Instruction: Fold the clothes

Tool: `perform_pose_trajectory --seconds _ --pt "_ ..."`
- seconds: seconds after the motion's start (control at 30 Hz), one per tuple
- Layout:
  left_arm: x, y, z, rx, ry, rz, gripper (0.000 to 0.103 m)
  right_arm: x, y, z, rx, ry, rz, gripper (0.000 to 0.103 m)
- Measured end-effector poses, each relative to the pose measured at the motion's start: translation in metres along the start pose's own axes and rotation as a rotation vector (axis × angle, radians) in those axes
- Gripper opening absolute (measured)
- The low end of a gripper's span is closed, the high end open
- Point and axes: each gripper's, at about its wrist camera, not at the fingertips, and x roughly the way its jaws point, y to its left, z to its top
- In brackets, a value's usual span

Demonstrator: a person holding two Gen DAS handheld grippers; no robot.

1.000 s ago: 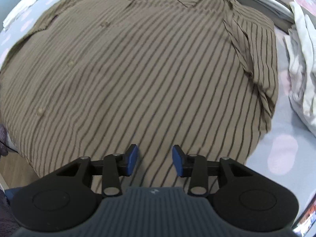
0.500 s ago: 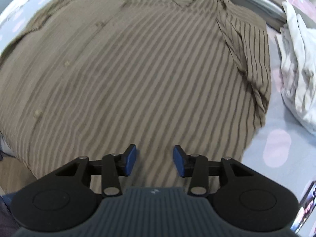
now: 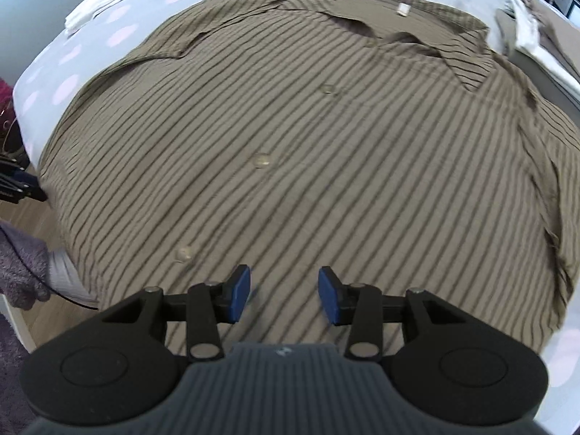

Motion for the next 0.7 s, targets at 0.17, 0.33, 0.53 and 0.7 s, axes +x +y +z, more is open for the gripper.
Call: perform_pose_trajectory --seconds 0.17,0.33,0.53,0.7 --pt "-0.007 -0.004 0.0 0.025 0.005 -0.032 0.004 0.001 0.001 -0.003 0.0 0.007 -0.006 0.045" --pt "-0.021 -0.005 -0.002 0.014 0.01 -0.036 0.002 0.002 0.0 -0.002 0.007 0.008 -0.007 0.045" --pt "-0.047 -0.008 -0.002 0.0 -0.007 -0.081 0.0 0.004 -0.001 -0.005 0.007 0.019 -0.016 0.045" --pt "-0.084 -0.025 0.007 0.06 -0.072 -0.142 0.0 -0.001 0.007 -0.001 0.012 0.0 0.024 0.045"
